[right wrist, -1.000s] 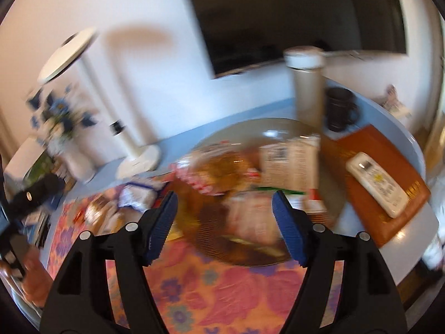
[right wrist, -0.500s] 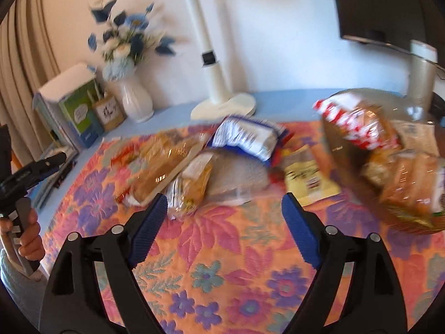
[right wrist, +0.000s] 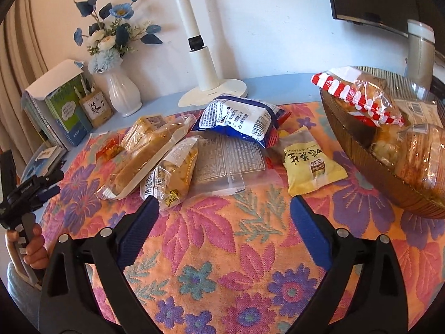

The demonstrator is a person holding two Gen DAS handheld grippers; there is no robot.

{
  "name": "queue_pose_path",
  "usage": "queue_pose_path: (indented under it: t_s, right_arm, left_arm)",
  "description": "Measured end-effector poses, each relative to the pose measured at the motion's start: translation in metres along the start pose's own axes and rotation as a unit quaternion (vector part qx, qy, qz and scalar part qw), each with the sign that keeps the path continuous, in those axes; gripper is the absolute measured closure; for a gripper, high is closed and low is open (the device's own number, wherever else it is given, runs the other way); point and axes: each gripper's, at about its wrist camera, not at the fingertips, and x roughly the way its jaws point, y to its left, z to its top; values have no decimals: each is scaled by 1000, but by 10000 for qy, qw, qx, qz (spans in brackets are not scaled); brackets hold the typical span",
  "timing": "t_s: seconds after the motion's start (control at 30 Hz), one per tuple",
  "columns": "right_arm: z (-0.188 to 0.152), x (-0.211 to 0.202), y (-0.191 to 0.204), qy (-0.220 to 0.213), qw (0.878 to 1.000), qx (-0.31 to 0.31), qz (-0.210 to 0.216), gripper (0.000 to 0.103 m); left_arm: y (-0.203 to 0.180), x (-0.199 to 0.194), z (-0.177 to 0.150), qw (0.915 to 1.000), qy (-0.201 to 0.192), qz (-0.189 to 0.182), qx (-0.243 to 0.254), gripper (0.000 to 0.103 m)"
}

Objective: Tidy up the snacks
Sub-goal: 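Grasp the yellow peanut bag with the right tool while the left grasps the red-wrapped cake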

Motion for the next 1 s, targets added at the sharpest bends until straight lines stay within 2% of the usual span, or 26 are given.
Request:
queue_pose_path:
  t_s: [0.2, 0.33, 0.47, 0.53, 0.67, 0.73, 0.8, 0.87, 0.93, 1.0]
  right_arm:
    - [0, -4, -11, -68, 9995, 275, -102, 5]
    - [-2, -12, -22, -285, 9964, 610, -521, 5]
    - [-4, -20, -43, -471, 9873, 1181, -957, 4]
    - [-2, -18, -54, -380, 9823, 1444, -1127, 4]
    - [6, 4, -66, 155, 9796, 1634, -1155, 6]
    - [15, 13, -67, 265, 9772, 1596, -1378, 9]
    - [24, 19, -69, 230, 9751, 1619, -1499, 10]
    - [28, 29, -75, 299, 9739, 1752, -1415, 10]
    - [28, 39, -81, 421, 9712, 1878, -1402, 12]
    - [30, 41, -81, 393, 9713, 1885, -1398, 12]
  left_arm:
    - [-8, -2, -2, 9998, -9, 65, 189, 14]
    - [-11, -1, -3, 9995, 3, 153, 286, 13]
    - [-17, 1, -3, 9987, 96, 219, 454, 13]
    - [-24, -1, -2, 9977, 194, 263, 601, 13]
    - [-40, -14, 9, 9949, 417, -66, 915, 13]
    - [-56, -17, 21, 9889, 520, 94, 1392, 12]
    - [-71, -14, 31, 9793, 517, 267, 1939, 10]
    - [-83, 1, 37, 9673, 564, 322, 2450, 10]
    - [-88, 20, 41, 9607, 667, 244, 2685, 10]
    - [-89, 45, 46, 9580, 853, 121, 2735, 10]
